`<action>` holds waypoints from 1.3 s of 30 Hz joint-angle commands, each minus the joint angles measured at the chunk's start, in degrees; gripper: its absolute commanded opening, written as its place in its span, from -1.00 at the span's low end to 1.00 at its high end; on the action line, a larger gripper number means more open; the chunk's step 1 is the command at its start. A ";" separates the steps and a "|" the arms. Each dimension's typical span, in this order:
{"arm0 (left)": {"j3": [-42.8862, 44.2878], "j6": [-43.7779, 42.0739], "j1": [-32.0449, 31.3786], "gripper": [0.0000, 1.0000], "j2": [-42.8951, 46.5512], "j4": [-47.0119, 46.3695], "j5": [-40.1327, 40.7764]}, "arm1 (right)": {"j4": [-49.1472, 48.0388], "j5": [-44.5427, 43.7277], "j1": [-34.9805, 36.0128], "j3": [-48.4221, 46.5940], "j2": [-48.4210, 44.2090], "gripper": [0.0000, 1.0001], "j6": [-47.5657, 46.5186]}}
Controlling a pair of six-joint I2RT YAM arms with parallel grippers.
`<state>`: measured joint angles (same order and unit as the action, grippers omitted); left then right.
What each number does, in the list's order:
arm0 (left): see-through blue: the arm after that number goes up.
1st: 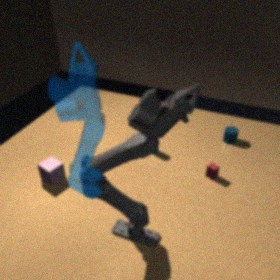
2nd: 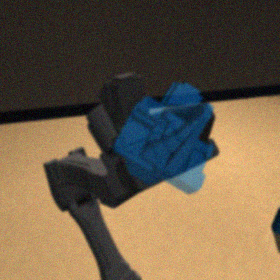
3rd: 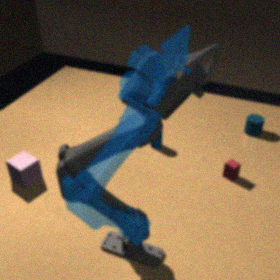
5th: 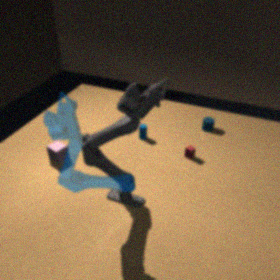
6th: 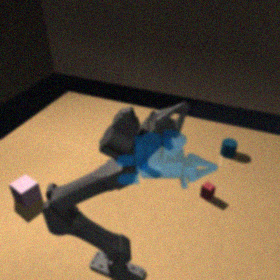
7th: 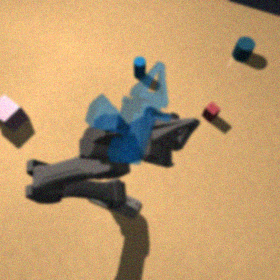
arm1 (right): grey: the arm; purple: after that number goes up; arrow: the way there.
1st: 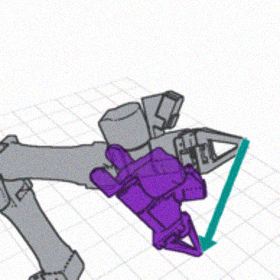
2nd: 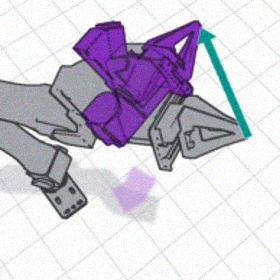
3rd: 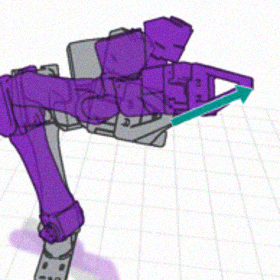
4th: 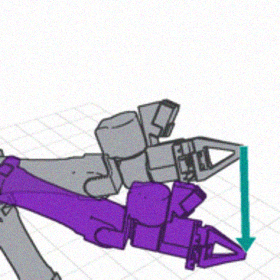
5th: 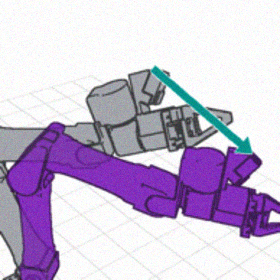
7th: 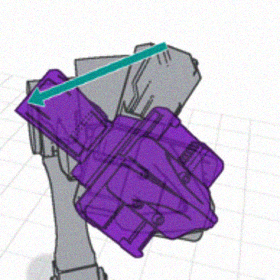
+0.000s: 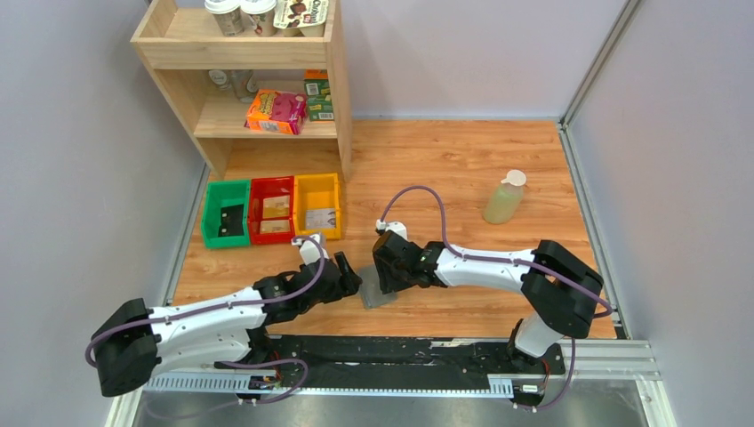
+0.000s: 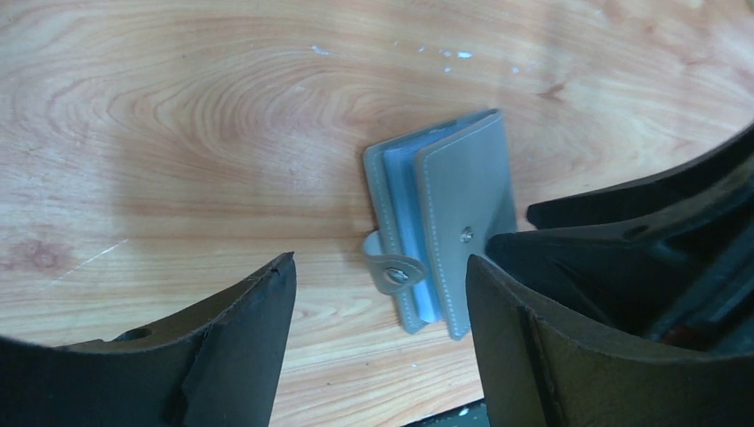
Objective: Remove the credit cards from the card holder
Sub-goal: Open the card holder at the center of the board.
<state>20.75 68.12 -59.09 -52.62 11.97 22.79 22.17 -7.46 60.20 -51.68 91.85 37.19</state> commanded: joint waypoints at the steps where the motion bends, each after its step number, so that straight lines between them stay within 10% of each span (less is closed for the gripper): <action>1: 3.32 -1.14 0.47 0.54 -3.80 2.53 -0.64 | 1.29 -2.55 -0.09 -2.02 0.52 -0.07 -1.51; 15: -1.49 2.37 0.82 -1.00 -4.87 -0.36 -2.39 | 4.01 -3.52 0.61 -4.21 -0.10 0.32 -2.03; 21: -6.69 4.39 0.73 -1.00 -2.93 -10.46 -3.45 | 7.36 -7.56 4.57 -9.05 -0.01 1.00 -2.65; 39: -6.51 2.63 0.82 -1.00 -6.09 -12.23 -1.70 | 12.98 -11.70 3.61 -12.84 4.40 0.97 -4.14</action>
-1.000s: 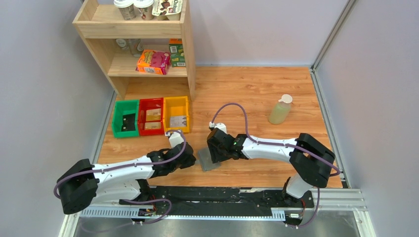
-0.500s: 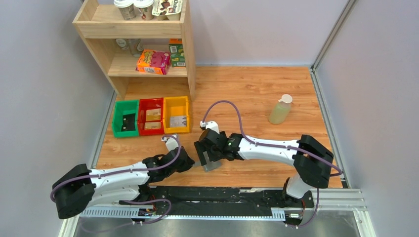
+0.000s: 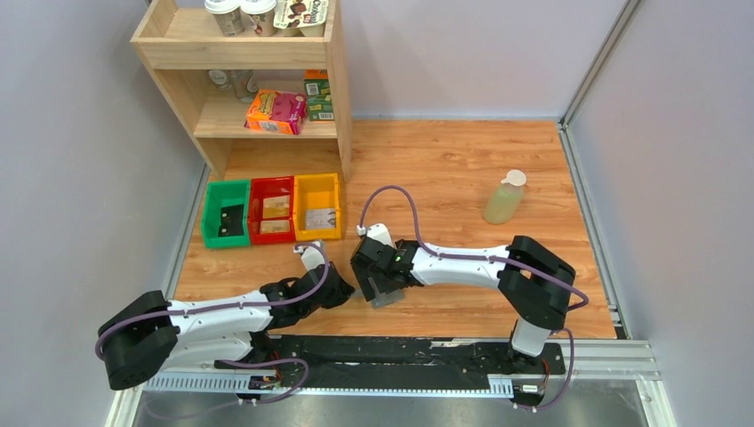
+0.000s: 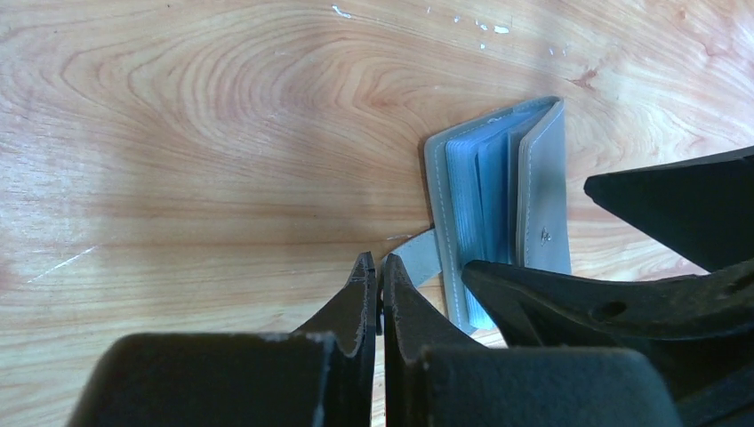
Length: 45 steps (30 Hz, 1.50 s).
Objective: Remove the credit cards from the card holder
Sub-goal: Open the card holder at the center of the board.
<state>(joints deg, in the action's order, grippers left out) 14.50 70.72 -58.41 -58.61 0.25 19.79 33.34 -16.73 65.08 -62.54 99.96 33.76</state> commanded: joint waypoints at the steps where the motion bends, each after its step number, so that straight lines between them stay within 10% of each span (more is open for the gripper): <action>1: -0.52 0.21 0.14 -1.00 -0.10 -0.52 1.39 | 1.90 -1.73 -1.88 -1.53 -4.77 0.96 -0.71; 14: 0.79 -2.42 1.54 -1.00 -1.33 2.74 1.04 | -0.38 2.75 -10.49 6.72 -12.16 0.64 -2.29; 45: 6.32 -8.58 3.48 -1.00 -8.27 3.61 -3.62 | -6.80 17.61 -14.81 10.69 -18.40 0.89 -6.78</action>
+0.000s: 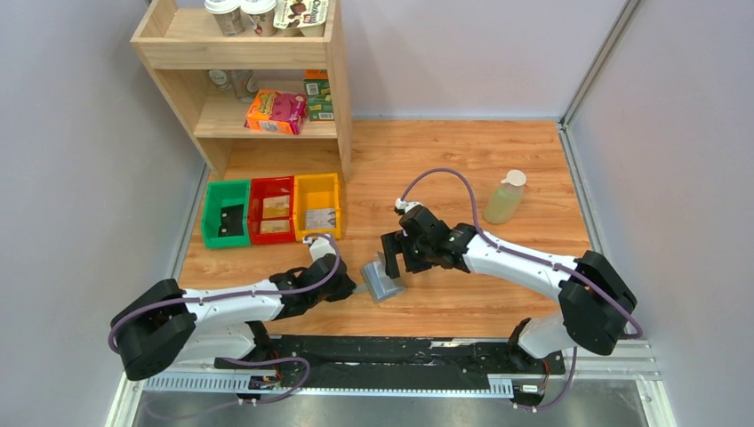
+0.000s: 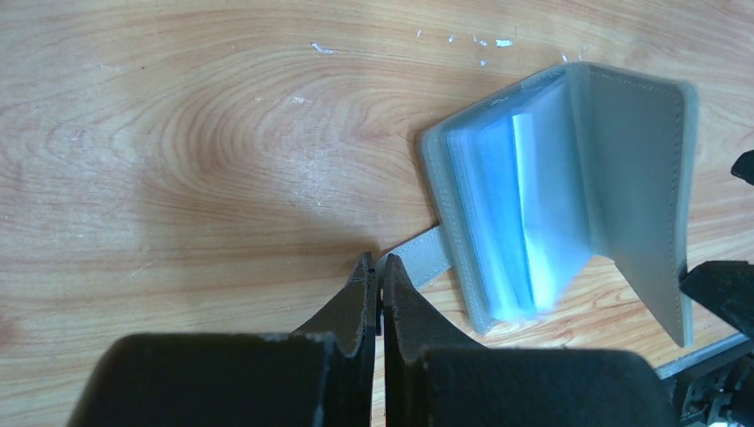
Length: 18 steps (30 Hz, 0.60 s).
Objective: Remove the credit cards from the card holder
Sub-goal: Open the card holder at the center of the board.
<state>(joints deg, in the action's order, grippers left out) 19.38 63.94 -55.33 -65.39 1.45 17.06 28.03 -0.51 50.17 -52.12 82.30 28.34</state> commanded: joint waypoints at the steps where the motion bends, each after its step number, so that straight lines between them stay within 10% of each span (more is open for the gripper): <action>1: 1.45 -1.89 0.31 -1.00 -1.59 2.50 -0.97 | -1.23 0.87 0.01 0.35 -0.30 0.89 -1.27; 18: 3.30 -5.05 0.31 -1.00 -0.09 4.35 -1.67 | 2.72 -7.83 -9.04 5.45 -1.18 0.64 2.60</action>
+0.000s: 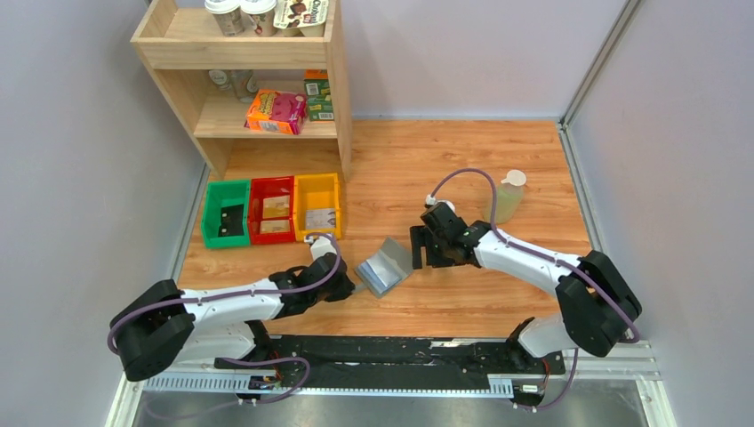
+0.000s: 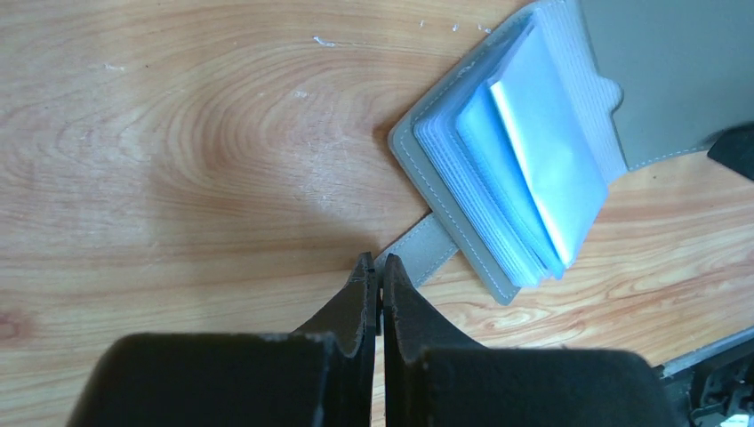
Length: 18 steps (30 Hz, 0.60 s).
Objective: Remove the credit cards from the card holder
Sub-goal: Open the card holder at the center of the board.
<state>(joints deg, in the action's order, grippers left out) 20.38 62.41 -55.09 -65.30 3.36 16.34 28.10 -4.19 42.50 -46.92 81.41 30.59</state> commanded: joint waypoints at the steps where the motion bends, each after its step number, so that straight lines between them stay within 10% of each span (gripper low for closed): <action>1: 2.90 -4.05 0.07 -1.00 -0.62 2.36 -1.31 | 2.93 -4.25 -1.37 -0.01 -0.20 0.63 0.17; 18: 21.08 -16.35 0.25 -1.00 -2.46 13.60 -5.35 | 0.03 -1.62 -0.75 -3.01 -14.43 0.93 -2.64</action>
<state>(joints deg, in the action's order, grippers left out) 34.35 51.64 -55.02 -67.02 14.31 12.23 31.00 -6.39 41.45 -48.93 71.22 28.32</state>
